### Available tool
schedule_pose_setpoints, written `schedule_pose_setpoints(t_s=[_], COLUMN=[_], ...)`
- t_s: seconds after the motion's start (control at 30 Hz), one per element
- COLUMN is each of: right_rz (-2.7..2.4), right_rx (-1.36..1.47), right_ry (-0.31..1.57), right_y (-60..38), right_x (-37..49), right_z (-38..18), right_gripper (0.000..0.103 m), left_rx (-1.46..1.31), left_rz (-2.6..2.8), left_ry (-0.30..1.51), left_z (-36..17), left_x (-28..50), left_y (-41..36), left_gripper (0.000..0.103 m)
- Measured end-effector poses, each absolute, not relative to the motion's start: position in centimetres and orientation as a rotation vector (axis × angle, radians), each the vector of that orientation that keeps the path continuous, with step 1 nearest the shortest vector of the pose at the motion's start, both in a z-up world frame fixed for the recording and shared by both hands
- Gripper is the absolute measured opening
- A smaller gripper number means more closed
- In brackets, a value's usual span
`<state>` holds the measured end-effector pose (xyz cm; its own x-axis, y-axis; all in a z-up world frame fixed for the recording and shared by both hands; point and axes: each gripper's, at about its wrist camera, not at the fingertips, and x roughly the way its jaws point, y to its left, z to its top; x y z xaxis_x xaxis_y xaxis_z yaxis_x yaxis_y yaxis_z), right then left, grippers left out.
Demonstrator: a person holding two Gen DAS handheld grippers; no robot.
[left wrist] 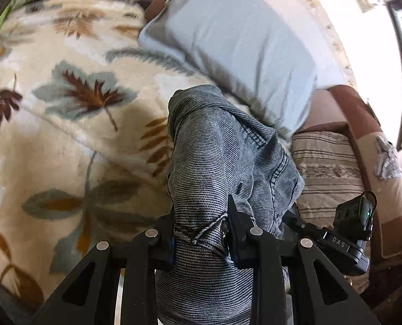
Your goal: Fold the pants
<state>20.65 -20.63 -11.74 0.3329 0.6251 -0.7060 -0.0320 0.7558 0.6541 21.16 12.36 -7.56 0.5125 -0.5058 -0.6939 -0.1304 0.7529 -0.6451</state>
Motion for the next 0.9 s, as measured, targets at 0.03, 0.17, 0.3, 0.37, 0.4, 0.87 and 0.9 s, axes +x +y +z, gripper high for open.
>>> schedule_pose_setpoints(t_s=[0.03, 0.17, 0.3, 0.37, 0.4, 0.87, 0.9], right_rz=[0.459, 0.427, 0.433, 0.386, 0.366, 0.306, 0.295], right_rx=[0.606, 0.562, 0.704, 0.706, 0.693, 0.653, 0.651], right_ry=[1.177, 1.252, 1.228, 1.206, 1.194, 1.269, 1.274], right_y=[-20.7, -20.0, -21.5, -22.1, -22.4, -21.4, -21.5], right_x=[21.1, 22.2, 20.9, 19.5, 18.8, 13.5, 13.4], right_z=[-12.8, -18.1, -20.2, -18.6, -17.5, -18.6, -18.7], right_gripper=[0.018, 0.021, 0.033, 0.039, 0.044, 0.036, 0.028], left_rx=[-0.721, -0.647, -0.563, -0.515, -0.499, -0.512, -0.509], left_rz=[-0.237, -0.152, -0.152, -0.141, -0.137, -0.145, -0.138], left_ry=[1.044, 1.087, 1.053, 1.054, 1.056, 1.071, 1.081], left_z=[-9.0, -14.1, -13.0, -12.4, -11.9, -9.8, -10.0], left_x=[21.6, 22.3, 22.1, 21.6, 21.0, 14.0, 14.0], left_y=[12.2, 11.1, 10.1, 9.7, 9.4, 10.7, 10.4], left_gripper=[0.028, 0.042, 0.053, 0.054, 0.055, 0.047, 0.042])
